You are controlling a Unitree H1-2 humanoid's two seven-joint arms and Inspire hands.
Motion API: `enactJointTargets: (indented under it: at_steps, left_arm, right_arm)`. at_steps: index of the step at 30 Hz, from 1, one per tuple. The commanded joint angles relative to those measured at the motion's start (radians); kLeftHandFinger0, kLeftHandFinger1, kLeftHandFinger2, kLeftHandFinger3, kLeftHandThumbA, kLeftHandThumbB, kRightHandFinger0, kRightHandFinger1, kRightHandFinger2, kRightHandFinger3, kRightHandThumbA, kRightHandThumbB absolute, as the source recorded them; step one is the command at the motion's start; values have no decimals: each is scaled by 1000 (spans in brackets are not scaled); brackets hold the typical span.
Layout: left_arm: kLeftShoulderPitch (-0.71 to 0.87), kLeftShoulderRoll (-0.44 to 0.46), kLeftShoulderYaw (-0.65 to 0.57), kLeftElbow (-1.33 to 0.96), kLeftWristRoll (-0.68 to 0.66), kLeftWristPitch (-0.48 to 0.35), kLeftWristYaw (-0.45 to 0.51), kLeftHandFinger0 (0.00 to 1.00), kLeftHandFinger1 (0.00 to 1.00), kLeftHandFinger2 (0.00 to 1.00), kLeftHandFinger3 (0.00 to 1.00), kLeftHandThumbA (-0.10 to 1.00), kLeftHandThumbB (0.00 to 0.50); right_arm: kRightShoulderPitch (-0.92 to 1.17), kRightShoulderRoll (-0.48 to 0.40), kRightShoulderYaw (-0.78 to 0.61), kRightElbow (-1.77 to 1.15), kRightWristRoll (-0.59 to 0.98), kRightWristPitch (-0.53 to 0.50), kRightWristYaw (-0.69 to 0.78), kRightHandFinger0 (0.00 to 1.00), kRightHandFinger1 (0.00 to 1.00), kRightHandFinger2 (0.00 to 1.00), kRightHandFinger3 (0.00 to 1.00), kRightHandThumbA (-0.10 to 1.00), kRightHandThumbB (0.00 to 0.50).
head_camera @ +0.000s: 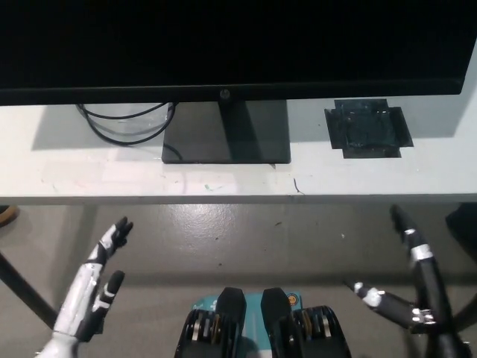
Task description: The monitor is placed at the center of the table and the robot uses both its hand to grab the left and right sides of the monitor to tilt the angle of the monitor downwards
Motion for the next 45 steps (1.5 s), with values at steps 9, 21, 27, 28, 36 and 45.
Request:
enactJointTargets:
  at_steps: [9,21,27,28,36,45]
  left_arm:
    - [-99,198,341,-262,-81,2,0,1000,1000,1000,1000,1000,401]
    - [-257,421,460,-40,-94,118,-58,1000,1000,1000,1000,1000,478]
    - [-364,522,423,60,-33,195,-98,1000,1000,1000,1000,1000,468]
    - [-363,523,422,60,-34,195,-98,1000,1000,1000,1000,1000,468]
    - [-451,597,366,161,-8,251,-143,1000,1000,1000,1000,948,421]
    - [-639,663,242,438,46,278,-200,1000,1000,1000,1000,962,436]
  right_arm:
    - [-93,-122,-199,-240,14,-68,-8,1000,1000,1000,1000,1000,394]
    - [-307,-228,-262,-72,88,15,84,1000,1000,1000,1000,1000,398]
    - [-400,-266,-250,11,154,75,167,1000,1000,1000,1000,1000,457]
    - [-400,-265,-251,12,155,75,170,1000,1000,1000,1000,1000,456]
    - [-520,-306,-244,132,236,148,285,1000,1000,1000,1000,1000,497]
    - [-765,-363,-221,464,316,208,476,1000,1000,1000,1000,1000,488]
